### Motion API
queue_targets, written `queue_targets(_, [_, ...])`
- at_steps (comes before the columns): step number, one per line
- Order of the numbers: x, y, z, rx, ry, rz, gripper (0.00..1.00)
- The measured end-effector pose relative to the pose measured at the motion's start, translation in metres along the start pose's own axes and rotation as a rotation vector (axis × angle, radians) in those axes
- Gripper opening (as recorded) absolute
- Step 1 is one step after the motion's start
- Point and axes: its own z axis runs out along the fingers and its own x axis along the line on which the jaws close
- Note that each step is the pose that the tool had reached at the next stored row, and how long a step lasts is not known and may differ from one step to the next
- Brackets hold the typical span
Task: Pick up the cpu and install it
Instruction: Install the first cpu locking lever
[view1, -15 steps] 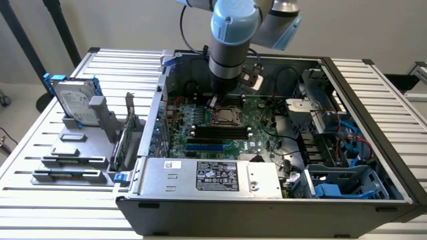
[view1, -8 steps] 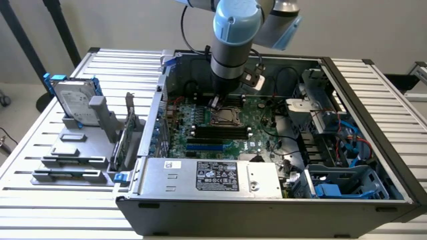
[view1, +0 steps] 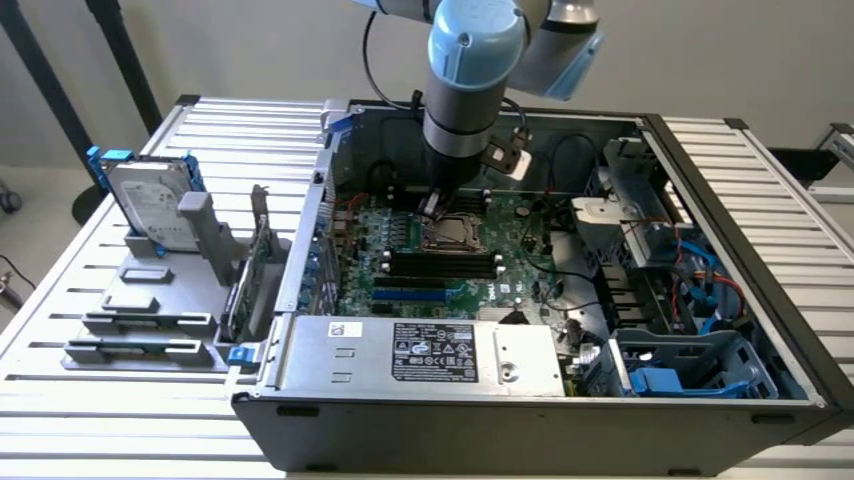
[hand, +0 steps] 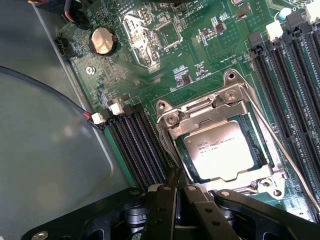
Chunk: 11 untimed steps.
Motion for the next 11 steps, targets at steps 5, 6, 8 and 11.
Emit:
queue_targets(5, [0.0013,-0.0007,0.0005,-0.0037,0.0002,0.010,0.11])
queue_targets(6, [0.0017,-0.0008,0.0006,-0.0045,0.0003,0.012,0.11])
queue_targets(8, [0.0024,-0.0011,0.0010,-0.0063,0.0013,0.018,0.11])
queue_targets(11, [0.0027,-0.0013,0.0011,-0.0088,0.0026,0.027,0.11])
